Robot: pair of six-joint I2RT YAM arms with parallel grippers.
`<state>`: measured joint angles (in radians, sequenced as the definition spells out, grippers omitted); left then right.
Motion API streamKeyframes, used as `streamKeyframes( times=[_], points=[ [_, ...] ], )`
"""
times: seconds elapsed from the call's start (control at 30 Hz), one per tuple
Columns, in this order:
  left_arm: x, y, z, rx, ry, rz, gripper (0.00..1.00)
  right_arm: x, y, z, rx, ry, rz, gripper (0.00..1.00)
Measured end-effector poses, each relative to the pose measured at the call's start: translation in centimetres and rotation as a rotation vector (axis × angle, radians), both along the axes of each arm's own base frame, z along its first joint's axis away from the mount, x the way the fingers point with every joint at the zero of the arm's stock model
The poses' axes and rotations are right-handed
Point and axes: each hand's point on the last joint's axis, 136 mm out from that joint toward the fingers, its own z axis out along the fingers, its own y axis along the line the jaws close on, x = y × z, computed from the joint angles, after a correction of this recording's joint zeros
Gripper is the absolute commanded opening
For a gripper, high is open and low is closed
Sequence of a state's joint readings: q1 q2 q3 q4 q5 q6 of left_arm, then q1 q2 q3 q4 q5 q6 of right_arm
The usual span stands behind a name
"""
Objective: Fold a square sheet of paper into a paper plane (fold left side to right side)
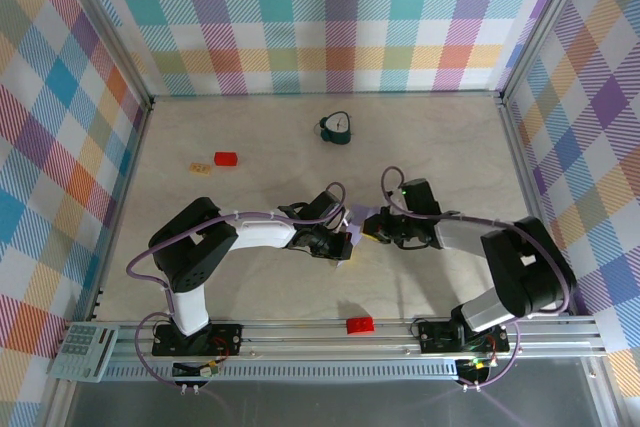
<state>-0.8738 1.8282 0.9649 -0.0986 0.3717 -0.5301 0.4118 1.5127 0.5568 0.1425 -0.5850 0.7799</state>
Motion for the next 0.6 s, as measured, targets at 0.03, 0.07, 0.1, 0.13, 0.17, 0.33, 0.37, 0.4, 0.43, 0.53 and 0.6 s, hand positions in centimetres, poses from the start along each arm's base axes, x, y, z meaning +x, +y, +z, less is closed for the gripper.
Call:
streamKeyframes(
  times=[0.03,0.07,0.1,0.13,0.17,0.33,0.37,0.4,0.43,0.53,0.6],
  points=[
    [0.0,0.0,0.0,0.0,0.0,0.001,0.0,0.0,0.5,-0.2,-0.001,0.008,0.01,0.0],
    [0.0,0.0,0.0,0.0,0.0,0.001,0.0,0.0,0.9,-0.5,-0.002,0.015,0.013,0.0],
    [0.0,0.0,0.0,-0.001,0.001,0.001,0.0,0.1,1.3,-0.7,-0.002,0.02,0.019,0.0],
    [0.0,0.0,0.0,-0.001,0.001,0.002,0.0,0.2,1.7,-0.9,-0.003,0.025,0.023,0.0],
    [0.1,0.0,0.0,-0.001,0.002,0.005,0.0,0.3,1.9,-1.1,-0.002,0.028,0.027,0.0],
    [0.2,0.1,0.1,-0.005,0.002,0.011,0.0,0.5,2.5,-2.3,-0.016,0.052,0.024,0.0],
    [0.2,0.2,0.1,-0.008,0.0,0.012,0.0,0.5,2.4,-2.5,-0.022,0.056,0.021,0.0],
    [0.2,0.2,0.1,-0.01,0.001,0.016,0.0,0.5,2.3,-2.8,-0.029,0.061,0.018,0.0],
    [0.2,0.4,0.2,-0.012,0.003,0.02,0.0,0.5,2.2,-3.1,-0.037,0.067,0.015,0.0],
    [0.4,0.5,0.8,-0.031,0.014,0.032,0.04,0.7,2.4,-3.3,-0.041,0.072,0.02,0.0],
    [0.7,0.4,1.7,-0.061,0.019,0.035,0.05,0.8,2.6,-3.4,-0.042,0.072,0.027,0.0]
  ],
)
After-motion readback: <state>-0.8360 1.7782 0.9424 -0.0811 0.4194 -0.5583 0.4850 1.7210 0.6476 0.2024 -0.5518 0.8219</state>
